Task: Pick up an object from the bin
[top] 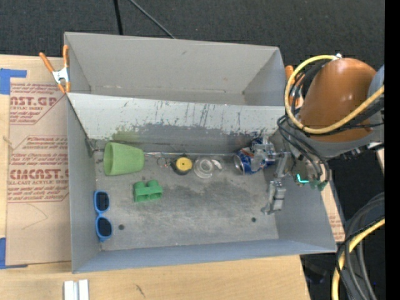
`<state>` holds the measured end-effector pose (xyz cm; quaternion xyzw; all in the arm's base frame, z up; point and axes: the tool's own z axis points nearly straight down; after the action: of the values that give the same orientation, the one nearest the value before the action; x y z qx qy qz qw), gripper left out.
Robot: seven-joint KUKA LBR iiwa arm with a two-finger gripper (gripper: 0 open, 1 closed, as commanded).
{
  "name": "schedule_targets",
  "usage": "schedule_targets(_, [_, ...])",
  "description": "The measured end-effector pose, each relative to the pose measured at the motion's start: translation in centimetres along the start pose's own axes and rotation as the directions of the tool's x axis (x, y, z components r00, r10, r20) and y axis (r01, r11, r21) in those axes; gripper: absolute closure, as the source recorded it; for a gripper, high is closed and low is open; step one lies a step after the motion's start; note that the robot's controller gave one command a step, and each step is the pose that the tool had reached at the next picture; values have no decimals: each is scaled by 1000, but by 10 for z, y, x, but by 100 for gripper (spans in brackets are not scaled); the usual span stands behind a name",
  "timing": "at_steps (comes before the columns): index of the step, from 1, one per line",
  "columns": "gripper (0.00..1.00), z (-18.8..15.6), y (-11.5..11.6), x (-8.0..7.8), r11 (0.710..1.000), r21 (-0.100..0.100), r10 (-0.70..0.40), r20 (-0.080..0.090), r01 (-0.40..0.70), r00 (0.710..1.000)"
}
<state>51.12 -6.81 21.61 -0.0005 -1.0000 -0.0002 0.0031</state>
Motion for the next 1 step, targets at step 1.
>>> schedule_targets(1, [0, 108, -30, 30, 999, 0, 53, -3, -53, 999])
